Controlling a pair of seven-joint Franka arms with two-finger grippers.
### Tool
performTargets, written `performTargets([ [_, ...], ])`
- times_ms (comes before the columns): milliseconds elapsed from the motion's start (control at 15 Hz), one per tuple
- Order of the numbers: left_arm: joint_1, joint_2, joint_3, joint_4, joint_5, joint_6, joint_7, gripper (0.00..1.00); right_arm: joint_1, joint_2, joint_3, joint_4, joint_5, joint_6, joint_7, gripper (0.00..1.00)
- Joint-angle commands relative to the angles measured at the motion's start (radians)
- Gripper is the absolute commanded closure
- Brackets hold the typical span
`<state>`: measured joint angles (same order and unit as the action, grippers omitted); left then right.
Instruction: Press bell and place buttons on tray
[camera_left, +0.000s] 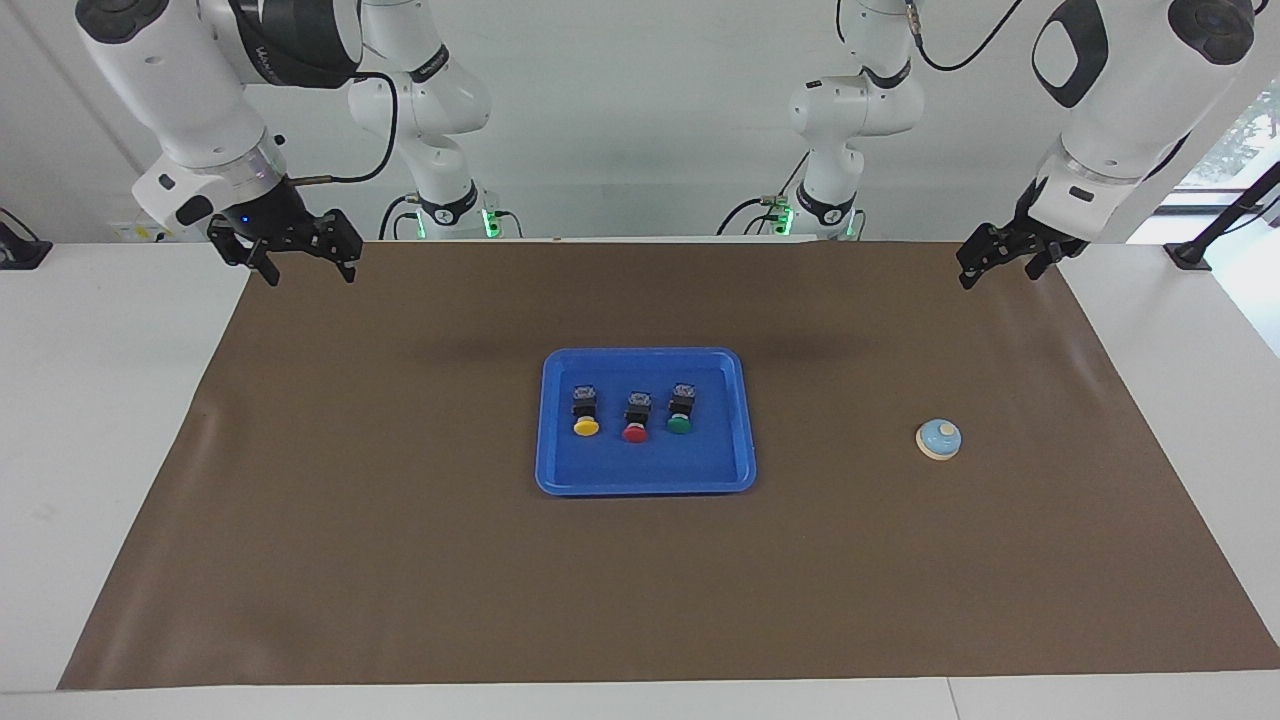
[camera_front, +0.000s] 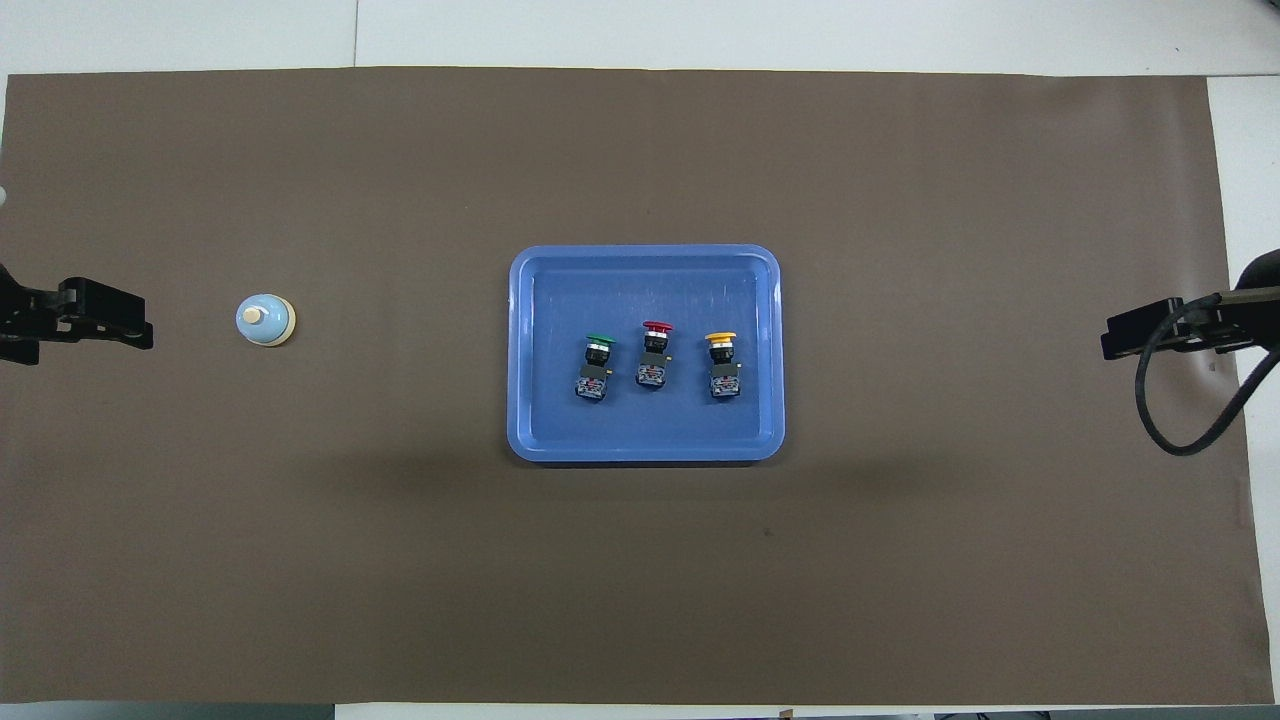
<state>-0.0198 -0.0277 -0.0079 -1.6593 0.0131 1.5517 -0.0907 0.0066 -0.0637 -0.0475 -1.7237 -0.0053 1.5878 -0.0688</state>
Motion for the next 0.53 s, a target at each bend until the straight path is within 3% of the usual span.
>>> performTargets([
  [0,0.000,0.034,0.002,0.084,-0.013,-0.071,-0.011,0.00,-0.013,-0.005,0.005,0.000,-0.013,-0.017,-0.014,0.00],
  [465,0.000,0.041,0.002,0.096,-0.015,-0.059,-0.009,0.00,-0.013,-0.005,0.005,0.000,-0.013,-0.017,-0.014,0.00],
])
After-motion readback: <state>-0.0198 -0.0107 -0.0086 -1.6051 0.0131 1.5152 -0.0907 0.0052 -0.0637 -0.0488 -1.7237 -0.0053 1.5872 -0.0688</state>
